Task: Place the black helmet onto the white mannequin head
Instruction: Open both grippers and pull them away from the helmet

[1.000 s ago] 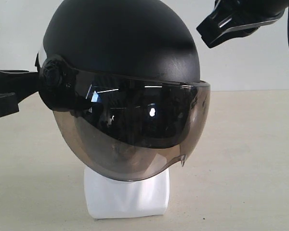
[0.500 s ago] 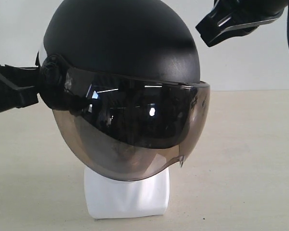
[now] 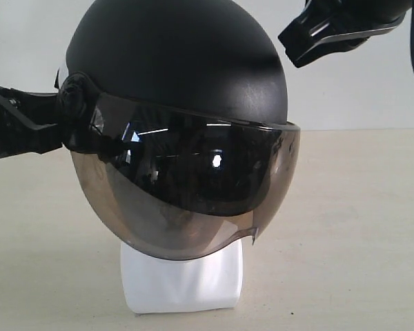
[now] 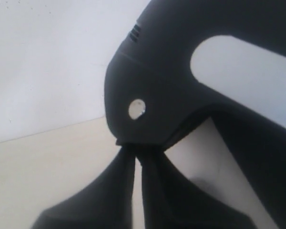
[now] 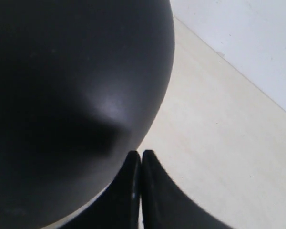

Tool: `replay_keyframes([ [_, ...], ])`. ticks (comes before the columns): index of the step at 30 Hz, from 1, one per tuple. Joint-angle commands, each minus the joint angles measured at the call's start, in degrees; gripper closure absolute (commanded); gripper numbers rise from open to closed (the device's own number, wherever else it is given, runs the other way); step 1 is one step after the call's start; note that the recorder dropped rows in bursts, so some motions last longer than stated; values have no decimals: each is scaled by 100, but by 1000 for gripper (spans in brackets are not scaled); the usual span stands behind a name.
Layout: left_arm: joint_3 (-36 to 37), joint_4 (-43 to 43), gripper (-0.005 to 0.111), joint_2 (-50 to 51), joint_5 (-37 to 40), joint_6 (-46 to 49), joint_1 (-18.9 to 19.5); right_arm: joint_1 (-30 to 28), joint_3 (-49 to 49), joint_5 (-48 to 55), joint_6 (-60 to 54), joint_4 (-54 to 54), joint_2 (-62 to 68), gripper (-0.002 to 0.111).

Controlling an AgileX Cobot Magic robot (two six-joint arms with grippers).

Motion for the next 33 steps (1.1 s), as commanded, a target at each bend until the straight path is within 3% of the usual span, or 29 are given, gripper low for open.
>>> replay_keyframes([
  [1,-26,-10,102,131,276,60,10,11,-21,-21,-253,395,-15,109],
  [5,-26,-10,102,250,531,193,10,11,-21,112,-306,533,-15,109],
  [12,77,170,102,-219,1928,336,10,169,-21,248,-404,544,-15,109],
  [20,519,156,102,-1141,1928,72,39,482,-21,166,-358,343,-15,109],
  [26,543,231,102,-2354,1747,-135,3,435,-44,-24,1252,-1715,-272,109],
  [29,543,702,102,-2779,1581,-690,3,167,-67,-12,1526,-1963,-520,109],
  [33,415,1479,102,-3023,759,-1619,3,-522,-55,92,1909,-1907,-949,109],
])
